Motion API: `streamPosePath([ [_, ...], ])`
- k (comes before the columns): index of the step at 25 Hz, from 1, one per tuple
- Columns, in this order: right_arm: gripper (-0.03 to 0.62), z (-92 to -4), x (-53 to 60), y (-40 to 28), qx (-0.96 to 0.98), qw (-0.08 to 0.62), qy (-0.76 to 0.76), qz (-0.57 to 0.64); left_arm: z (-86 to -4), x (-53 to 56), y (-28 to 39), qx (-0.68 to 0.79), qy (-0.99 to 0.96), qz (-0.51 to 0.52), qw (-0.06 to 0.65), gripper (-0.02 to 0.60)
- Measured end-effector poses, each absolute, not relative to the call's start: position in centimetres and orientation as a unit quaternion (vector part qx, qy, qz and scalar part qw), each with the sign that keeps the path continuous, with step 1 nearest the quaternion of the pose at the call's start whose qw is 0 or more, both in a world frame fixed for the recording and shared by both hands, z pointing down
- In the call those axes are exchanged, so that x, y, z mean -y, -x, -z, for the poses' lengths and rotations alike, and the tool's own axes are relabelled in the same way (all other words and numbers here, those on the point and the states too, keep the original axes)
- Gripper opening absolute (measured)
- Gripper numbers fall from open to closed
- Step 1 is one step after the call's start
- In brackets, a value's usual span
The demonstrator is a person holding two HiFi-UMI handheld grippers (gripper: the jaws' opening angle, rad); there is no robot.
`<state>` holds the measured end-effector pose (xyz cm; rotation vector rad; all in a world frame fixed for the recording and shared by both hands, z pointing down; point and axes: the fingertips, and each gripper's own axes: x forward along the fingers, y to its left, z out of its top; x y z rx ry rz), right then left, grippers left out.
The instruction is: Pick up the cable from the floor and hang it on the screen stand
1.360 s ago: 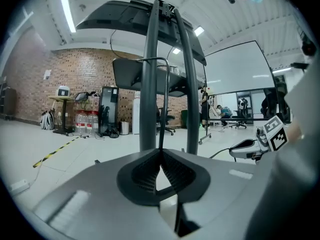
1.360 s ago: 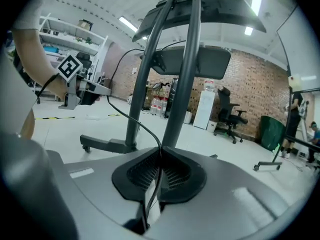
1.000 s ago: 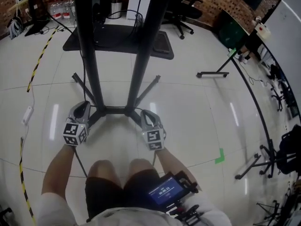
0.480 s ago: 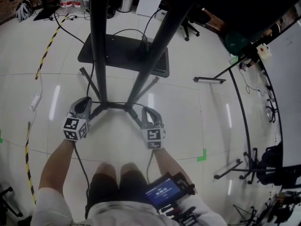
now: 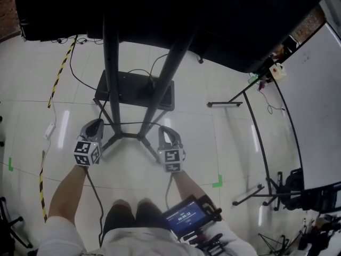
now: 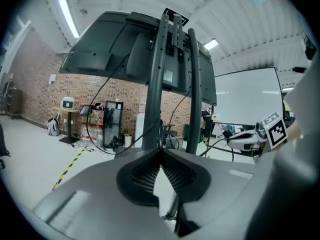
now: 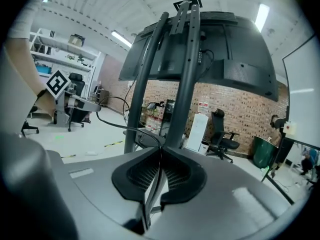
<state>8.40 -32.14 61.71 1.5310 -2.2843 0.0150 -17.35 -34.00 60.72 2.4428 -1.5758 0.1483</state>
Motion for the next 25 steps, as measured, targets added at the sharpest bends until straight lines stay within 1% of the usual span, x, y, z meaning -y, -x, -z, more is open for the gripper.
streamPosePath([
  [7, 0.034, -51.3, 32.9, -8.4, 0.813, 0.191, -0.550, 0.019, -51.3, 33.5, 17.4, 0.542, -0.831, -0.030, 0.118, 0.018],
  [12, 0.033, -44.8, 32.9, -8.4, 0.811, 0.176, -0.556, 0.036, -44.6, 33.1, 17.5, 0.541, -0.835, -0.015, 0.101, 0.018],
  [19, 0.032, -34.4, 32.5, -8.7, 0.809, 0.133, -0.568, 0.077, -32.3, 33.1, 17.2, 0.531, -0.847, 0.015, 0.034, 0.017],
  [25, 0.031, -25.4, 31.4, -9.7, 0.798, 0.104, -0.578, 0.140, -21.8, 32.0, 16.3, 0.517, -0.854, 0.041, -0.036, 0.017],
])
